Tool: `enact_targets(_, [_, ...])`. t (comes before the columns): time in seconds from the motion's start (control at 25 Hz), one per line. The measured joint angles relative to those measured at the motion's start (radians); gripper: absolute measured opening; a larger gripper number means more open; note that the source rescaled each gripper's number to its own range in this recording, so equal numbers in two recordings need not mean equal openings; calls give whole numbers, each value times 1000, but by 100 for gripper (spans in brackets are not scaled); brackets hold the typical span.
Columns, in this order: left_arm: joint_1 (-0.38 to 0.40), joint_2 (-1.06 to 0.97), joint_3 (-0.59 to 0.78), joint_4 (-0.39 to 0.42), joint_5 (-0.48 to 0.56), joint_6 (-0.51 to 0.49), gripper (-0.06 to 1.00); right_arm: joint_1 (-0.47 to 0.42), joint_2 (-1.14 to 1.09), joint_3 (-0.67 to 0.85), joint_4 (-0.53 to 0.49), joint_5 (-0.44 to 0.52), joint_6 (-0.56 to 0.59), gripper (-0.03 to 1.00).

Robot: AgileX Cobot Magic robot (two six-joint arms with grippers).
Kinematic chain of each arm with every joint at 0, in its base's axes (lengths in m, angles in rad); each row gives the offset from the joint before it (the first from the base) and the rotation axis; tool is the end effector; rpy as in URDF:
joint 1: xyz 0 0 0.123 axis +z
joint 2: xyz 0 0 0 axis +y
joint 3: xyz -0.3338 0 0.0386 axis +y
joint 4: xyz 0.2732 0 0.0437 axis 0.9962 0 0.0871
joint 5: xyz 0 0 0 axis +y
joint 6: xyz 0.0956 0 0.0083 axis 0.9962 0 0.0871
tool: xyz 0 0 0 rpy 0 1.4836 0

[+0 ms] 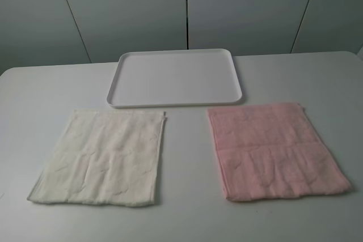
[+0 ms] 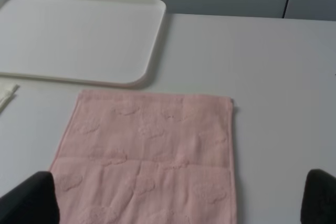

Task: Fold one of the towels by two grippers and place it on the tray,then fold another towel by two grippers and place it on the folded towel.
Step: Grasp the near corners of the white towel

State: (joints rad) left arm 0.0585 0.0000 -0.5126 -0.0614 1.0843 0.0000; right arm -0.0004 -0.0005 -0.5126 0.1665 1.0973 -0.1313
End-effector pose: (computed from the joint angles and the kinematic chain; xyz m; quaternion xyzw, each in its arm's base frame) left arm -0.0320 -0.0071 0.2891 -0.0233 0.8554 -0.0155 0.5173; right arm -0.0336 0.0142 0.2888 -0.0613 0.8541 0.0493 0.5141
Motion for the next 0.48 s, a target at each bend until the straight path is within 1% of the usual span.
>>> enact_targets(0.48, [0,0,0,0,0,0,97,0,0,0,0,0,0,100])
